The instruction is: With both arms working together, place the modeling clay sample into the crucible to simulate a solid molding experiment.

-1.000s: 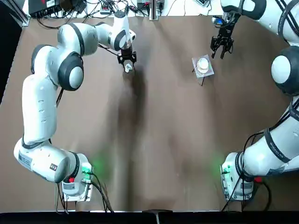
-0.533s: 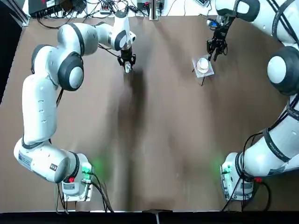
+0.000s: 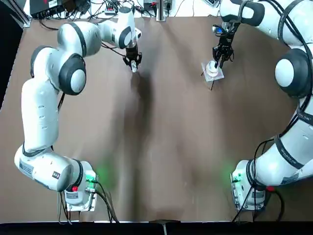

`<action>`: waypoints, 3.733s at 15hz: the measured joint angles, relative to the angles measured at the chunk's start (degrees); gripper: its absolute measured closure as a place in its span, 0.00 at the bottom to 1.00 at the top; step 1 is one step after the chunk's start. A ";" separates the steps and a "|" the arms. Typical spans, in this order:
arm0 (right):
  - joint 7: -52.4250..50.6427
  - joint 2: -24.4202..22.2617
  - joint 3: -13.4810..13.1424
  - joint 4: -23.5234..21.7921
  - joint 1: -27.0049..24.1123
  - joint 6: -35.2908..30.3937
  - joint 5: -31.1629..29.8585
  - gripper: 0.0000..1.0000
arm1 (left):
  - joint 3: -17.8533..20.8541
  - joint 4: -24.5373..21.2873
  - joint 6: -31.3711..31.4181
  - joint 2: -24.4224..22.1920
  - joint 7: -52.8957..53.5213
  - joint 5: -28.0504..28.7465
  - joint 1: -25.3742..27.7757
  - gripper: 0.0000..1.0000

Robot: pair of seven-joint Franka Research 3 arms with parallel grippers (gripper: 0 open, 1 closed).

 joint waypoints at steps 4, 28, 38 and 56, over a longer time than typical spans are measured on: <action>0.00 0.59 0.02 0.00 0.51 0.00 0.03 0.67 | -0.13 1.77 -6.27 -5.80 0.00 -8.29 1.31 0.57; 13.68 1.20 0.56 8.26 2.85 -7.32 10.17 0.94 | -6.75 4.24 -6.09 -13.76 -5.12 -33.81 0.11 0.59; 40.82 7.21 1.26 15.83 13.97 -2.03 22.44 0.94 | -6.82 4.69 -5.87 -13.24 -9.88 -36.32 -0.84 0.59; 40.56 7.85 1.19 16.87 16.38 0.47 29.00 0.94 | -6.78 4.80 -0.94 -9.75 -23.30 -36.36 -4.64 0.47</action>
